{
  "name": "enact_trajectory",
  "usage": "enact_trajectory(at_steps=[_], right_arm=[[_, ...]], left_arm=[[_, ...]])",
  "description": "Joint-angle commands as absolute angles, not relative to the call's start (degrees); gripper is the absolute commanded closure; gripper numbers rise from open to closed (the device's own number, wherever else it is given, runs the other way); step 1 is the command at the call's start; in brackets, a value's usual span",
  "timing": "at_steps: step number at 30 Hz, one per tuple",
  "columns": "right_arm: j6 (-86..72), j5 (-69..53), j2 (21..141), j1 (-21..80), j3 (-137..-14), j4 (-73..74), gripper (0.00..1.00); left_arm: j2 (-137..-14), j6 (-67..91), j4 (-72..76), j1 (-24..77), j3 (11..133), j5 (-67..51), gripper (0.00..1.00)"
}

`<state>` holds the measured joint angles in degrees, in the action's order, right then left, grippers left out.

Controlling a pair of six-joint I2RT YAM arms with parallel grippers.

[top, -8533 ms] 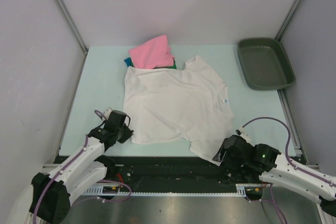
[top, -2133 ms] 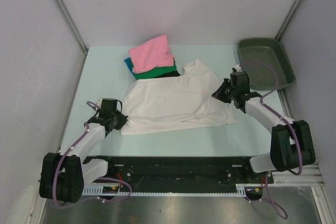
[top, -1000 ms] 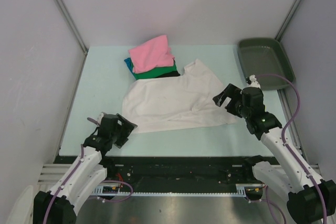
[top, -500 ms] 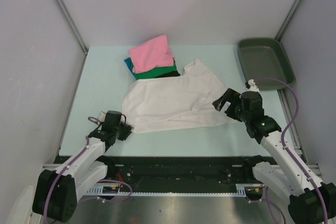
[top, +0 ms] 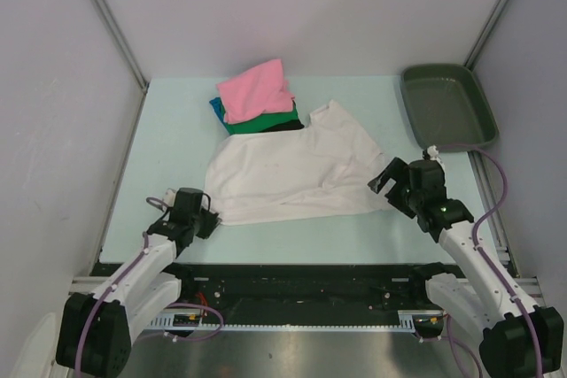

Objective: Fold and stack the t-shirts

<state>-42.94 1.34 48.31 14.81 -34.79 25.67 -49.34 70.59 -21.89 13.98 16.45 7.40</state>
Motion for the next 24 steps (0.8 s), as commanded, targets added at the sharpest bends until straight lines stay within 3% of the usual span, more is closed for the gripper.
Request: enact_trajectory(at_steps=[1, 6, 13, 24], right_arm=[[-47.63, 2.9, 46.67, 13.36, -32.53, 30.85, 0.04], [-50.71, 6.67, 46.5, 13.18, -30.06, 32.61, 0.12], [-53.26, 9.31, 47.28, 13.01, -26.02, 30.32, 0.31], [-53.53, 12.83, 52.82, 11.78, -23.99, 21.98, 0.33]], left_arm=[[-47.11, 68.47, -24.26, 12.4, 17.67, 8.35, 1.0], [-46.41, 67.41, -23.38, 10.99, 17.67, 6.33, 1.0], [-46.76, 66.01, -21.54, 9.49, 16.7, 4.22, 1.0], [-46.23, 64.16, -21.01, 8.0, 16.26, 2.73, 1.0]])
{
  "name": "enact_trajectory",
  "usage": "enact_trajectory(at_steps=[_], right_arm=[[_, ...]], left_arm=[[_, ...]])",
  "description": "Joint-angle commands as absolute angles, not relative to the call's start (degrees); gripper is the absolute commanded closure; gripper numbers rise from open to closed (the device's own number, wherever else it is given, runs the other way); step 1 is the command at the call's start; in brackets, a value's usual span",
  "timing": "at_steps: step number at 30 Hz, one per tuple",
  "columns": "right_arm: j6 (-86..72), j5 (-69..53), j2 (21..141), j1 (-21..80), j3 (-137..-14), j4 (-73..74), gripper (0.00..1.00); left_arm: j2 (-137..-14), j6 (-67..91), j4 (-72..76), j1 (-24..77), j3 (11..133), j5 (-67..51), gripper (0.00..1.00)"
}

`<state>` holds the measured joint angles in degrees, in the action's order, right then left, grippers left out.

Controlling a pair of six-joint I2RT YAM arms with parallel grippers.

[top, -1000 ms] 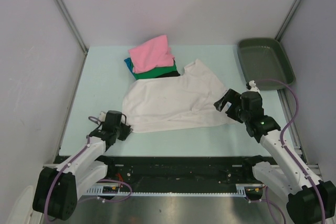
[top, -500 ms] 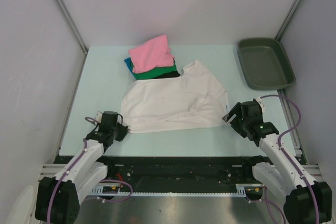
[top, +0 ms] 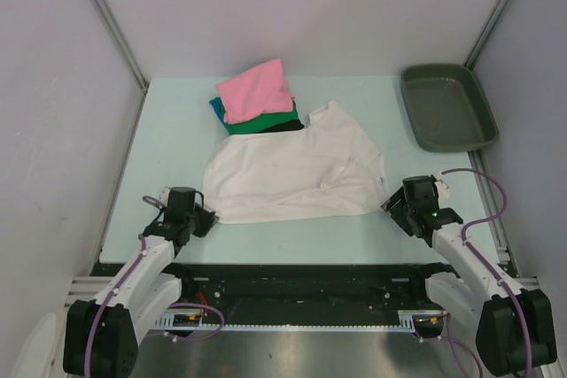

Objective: Fold and stack the t-shirts

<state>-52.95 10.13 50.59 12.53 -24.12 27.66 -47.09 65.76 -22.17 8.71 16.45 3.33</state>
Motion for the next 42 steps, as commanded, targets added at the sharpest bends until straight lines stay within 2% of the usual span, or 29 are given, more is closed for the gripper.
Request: enact_trajectory(at_steps=[1, 15, 17, 18, 19, 20, 24, 28, 32, 35, 42], right_arm=[[-53.61, 12.48, 54.21, 11.69, -23.91, 21.45, 0.33], [-54.05, 13.97, 64.59, 9.32, -23.99, 12.31, 0.39], [-53.53, 13.1, 65.21, 8.79, -23.99, 11.43, 0.52], [-53.26, 13.18, 65.39, 8.62, -23.99, 11.43, 0.62], [-52.91, 13.18, 65.65, 8.35, -23.99, 11.43, 0.9], [-52.65, 13.18, 65.83, 8.18, -23.99, 11.69, 1.0], [-51.51, 13.54, 63.38, 6.77, -23.99, 14.4, 1.0], [-49.14, 14.06, 51.2, 5.54, -25.57, 23.34, 1.0], [-46.33, 15.47, 40.38, 4.58, -30.84, 32.59, 1.0], [-45.27, 15.21, 37.01, 4.48, -35.15, 38.66, 1.0], [-49.65, 16.78, 32.7, 9.05, -35.33, 46.14, 1.0]], left_arm=[[-46.4, 64.07, -20.92, 7.91, 16.09, 2.64, 1.0], [-46.93, 62.05, -21.09, 5.46, 16.87, 1.24, 1.0], [-47.11, 61.79, -20.83, 4.92, 16.87, 0.62, 1.0], [-47.11, 61.7, -20.83, 4.83, 17.14, 0.53, 1.0], [-47.28, 61.61, -20.92, 4.75, 17.23, 0.44, 1.0], [-47.46, 61.44, -20.92, 4.66, 17.31, 0.44, 1.0], [-46.24, 60.91, -22.4, 4.31, 17.66, -1.32, 1.0], [-41.76, 59.86, -27.5, 4.13, 19.86, -2.72, 1.0], [-35.87, 58.45, -34.0, 3.78, 27.57, -0.88, 1.0], [-33.76, 57.22, -39.62, 3.6, 32.15, -0.26, 1.0], [-26.9, 58.62, -42.36, 3.6, 23.83, -4.57, 1.0]])
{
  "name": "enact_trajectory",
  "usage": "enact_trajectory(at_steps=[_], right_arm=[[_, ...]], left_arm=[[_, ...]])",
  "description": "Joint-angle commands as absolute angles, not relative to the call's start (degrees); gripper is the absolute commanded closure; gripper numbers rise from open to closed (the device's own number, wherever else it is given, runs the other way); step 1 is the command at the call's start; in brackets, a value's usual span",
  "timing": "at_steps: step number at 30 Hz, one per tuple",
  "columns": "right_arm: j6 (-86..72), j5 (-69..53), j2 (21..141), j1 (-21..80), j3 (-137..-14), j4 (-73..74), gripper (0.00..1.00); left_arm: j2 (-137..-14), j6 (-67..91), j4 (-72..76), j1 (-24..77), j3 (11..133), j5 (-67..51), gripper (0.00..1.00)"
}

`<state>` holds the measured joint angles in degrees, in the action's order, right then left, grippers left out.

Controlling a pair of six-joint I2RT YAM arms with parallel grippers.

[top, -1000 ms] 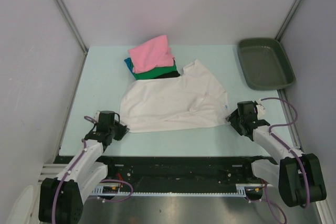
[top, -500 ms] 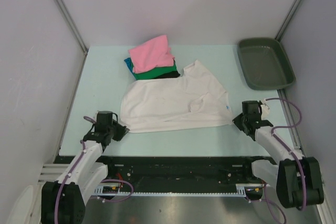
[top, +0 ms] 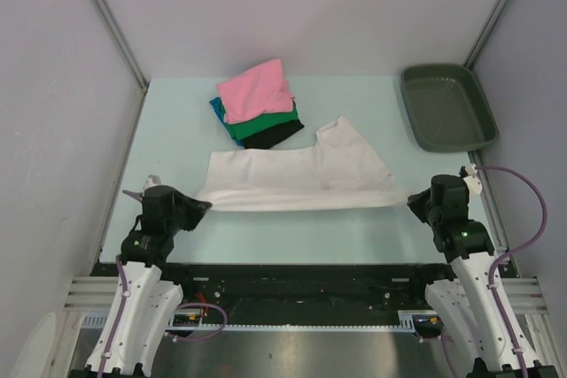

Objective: Fold and stack the t-shirts

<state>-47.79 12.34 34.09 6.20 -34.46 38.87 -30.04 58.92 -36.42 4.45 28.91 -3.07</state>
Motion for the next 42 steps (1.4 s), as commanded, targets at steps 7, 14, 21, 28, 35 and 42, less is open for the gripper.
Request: enact_trajectory(at_steps=[7, 14, 21, 28, 35, 42], right_arm=[[-53.26, 20.47, 33.48, 14.14, -35.68, 48.86, 1.0], [-58.62, 24.44, 36.04, 19.6, -37.7, 54.4, 1.0], [-59.59, 23.29, 32.79, 19.69, -38.67, 56.51, 0.1], [-53.89, 22.69, 33.57, 19.69, -46.49, 52.6, 0.0], [-39.39, 15.92, 47.97, 19.25, -47.46, 33.16, 0.0], [-33.84, 5.21, 63.96, 14.78, -49.56, 18.91, 0.04]], left_arm=[[-22.15, 59.15, -45.88, 3.69, 20.83, -5.01, 1.0], [-23.38, 59.85, -47.63, 3.69, 22.06, -5.01, 0.94], [-21.71, 59.77, -53.87, 3.69, 25.22, -5.45, 0.18], [-22.31, 58.54, -52.13, 3.69, 30.22, -7.65, 0.14], [-40.14, 54.59, -37.63, 3.69, 33.39, -7.57, 0.14], [-56.05, 52.29, -31.3, 3.69, 39.01, -4.14, 0.14]])
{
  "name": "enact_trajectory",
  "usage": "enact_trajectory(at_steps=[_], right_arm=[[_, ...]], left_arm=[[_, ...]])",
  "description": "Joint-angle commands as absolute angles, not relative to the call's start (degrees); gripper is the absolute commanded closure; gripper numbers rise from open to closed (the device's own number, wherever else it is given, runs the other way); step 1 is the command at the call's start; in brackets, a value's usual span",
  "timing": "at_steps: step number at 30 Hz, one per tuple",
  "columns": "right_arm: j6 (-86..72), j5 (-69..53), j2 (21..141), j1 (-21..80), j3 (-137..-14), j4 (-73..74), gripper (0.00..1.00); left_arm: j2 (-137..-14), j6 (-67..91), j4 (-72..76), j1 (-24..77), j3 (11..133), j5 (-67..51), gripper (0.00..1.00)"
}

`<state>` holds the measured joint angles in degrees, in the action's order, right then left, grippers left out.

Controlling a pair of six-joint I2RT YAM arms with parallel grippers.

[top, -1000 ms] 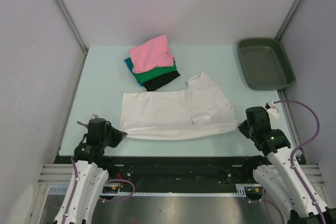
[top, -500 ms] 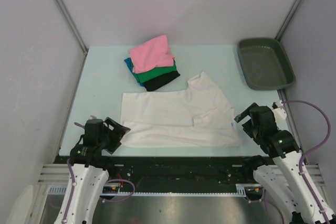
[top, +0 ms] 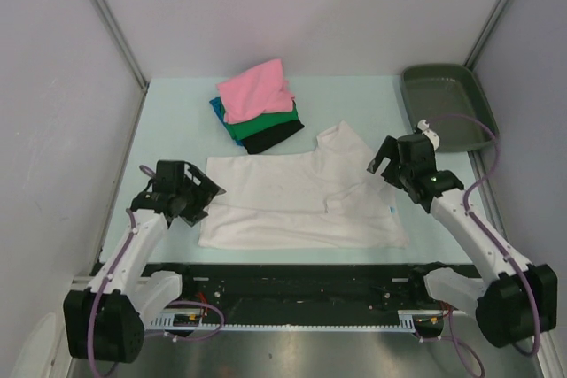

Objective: Fold and stack the t-shirts

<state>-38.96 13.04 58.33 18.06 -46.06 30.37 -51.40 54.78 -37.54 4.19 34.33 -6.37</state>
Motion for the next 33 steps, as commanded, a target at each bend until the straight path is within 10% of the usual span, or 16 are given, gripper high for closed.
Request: enact_trajectory(at_steps=[1, 11, 19, 33], right_arm=[[-33.66, 4.49, 68.25, 13.46, -51.14, 17.24, 0.04], [-32.87, -3.34, 83.85, 7.65, -58.8, 12.21, 0.09], [-31.99, -0.8, 83.32, 11.95, -58.62, 15.38, 0.09], [-32.34, 1.93, 80.33, 14.77, -55.28, 15.56, 0.08]], left_arm=[[-57.29, 52.29, -31.29, 3.69, 39.81, -3.17, 0.14], [-69.34, 51.5, -27.6, 2.29, 44.92, -4.38, 0.25], [-67.15, 50.02, -31.28, 2.64, 39.64, -6.77, 0.59], [-76.36, 47.46, -36.74, 2.64, 42.97, -3.96, 0.54]])
